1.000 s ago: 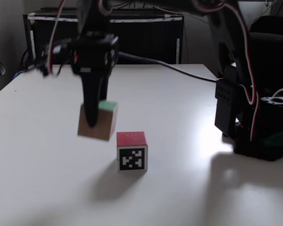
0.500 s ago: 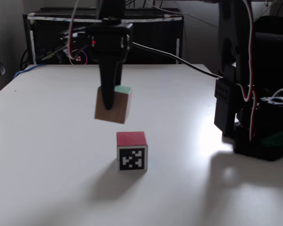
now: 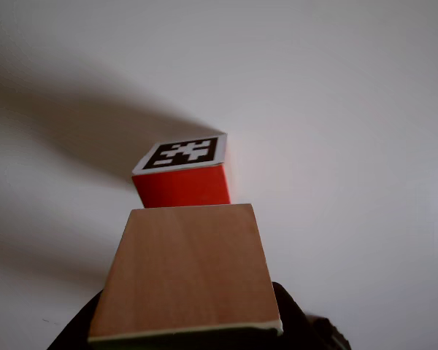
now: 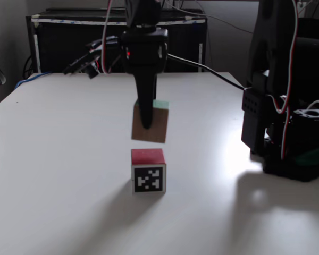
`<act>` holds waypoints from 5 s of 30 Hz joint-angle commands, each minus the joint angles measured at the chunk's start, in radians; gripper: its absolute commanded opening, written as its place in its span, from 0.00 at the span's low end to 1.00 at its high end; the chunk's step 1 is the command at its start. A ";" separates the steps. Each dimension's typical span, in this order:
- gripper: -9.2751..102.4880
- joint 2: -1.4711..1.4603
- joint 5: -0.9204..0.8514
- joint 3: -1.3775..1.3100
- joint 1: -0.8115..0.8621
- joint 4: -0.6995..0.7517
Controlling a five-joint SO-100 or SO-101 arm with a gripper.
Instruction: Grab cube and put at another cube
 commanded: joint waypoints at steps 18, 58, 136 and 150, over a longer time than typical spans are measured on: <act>0.20 -0.003 0.037 0.028 -0.032 -0.077; 0.41 0.008 0.054 0.101 -0.029 -0.137; 0.08 1.726 1.361 1.597 0.161 -0.850; 0.08 1.732 1.249 1.568 0.270 -0.543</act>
